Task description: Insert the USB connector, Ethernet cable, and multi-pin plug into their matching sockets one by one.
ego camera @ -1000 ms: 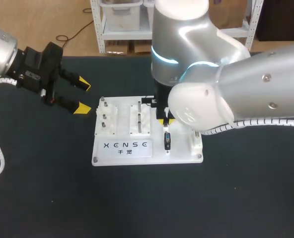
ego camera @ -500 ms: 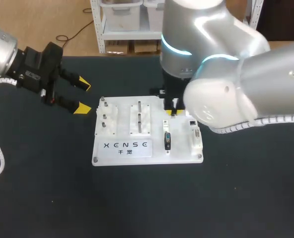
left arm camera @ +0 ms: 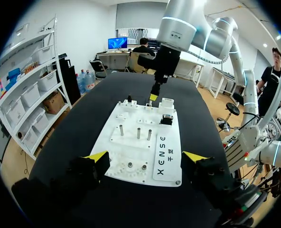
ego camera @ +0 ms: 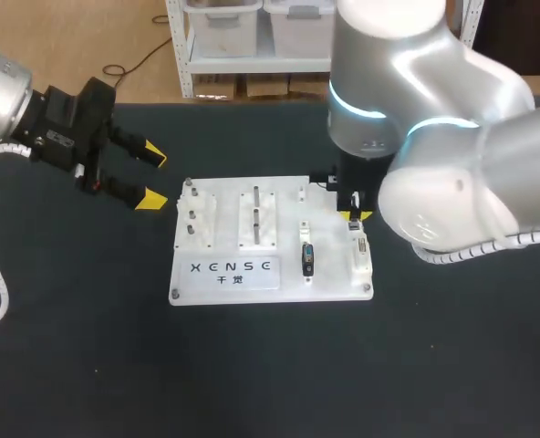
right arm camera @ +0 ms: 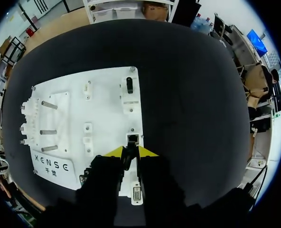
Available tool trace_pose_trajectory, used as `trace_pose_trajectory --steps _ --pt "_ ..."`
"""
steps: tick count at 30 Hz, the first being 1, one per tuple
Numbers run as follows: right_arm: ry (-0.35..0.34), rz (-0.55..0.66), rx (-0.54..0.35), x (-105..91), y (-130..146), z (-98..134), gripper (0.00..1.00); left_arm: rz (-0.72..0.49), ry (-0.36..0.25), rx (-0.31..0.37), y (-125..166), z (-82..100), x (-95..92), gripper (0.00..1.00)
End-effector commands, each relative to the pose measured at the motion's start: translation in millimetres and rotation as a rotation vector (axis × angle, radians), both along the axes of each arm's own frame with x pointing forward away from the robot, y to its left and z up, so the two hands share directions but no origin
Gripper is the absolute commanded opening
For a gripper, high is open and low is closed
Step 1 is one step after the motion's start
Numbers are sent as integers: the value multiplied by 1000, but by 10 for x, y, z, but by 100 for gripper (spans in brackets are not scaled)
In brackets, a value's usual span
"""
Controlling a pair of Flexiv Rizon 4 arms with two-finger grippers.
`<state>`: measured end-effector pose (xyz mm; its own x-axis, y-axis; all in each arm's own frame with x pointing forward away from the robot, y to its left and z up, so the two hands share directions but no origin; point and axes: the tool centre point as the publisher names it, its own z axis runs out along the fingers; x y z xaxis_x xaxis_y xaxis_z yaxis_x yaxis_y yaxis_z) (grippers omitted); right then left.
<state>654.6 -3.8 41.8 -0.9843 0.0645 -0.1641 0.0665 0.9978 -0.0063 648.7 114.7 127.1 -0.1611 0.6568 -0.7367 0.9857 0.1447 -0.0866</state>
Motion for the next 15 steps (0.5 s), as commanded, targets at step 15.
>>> trace_pose_trajectory --steps 15 --pt "2 -7 0 38 -26 -129 0 -1 -3 -3 6 -10 -4 100"
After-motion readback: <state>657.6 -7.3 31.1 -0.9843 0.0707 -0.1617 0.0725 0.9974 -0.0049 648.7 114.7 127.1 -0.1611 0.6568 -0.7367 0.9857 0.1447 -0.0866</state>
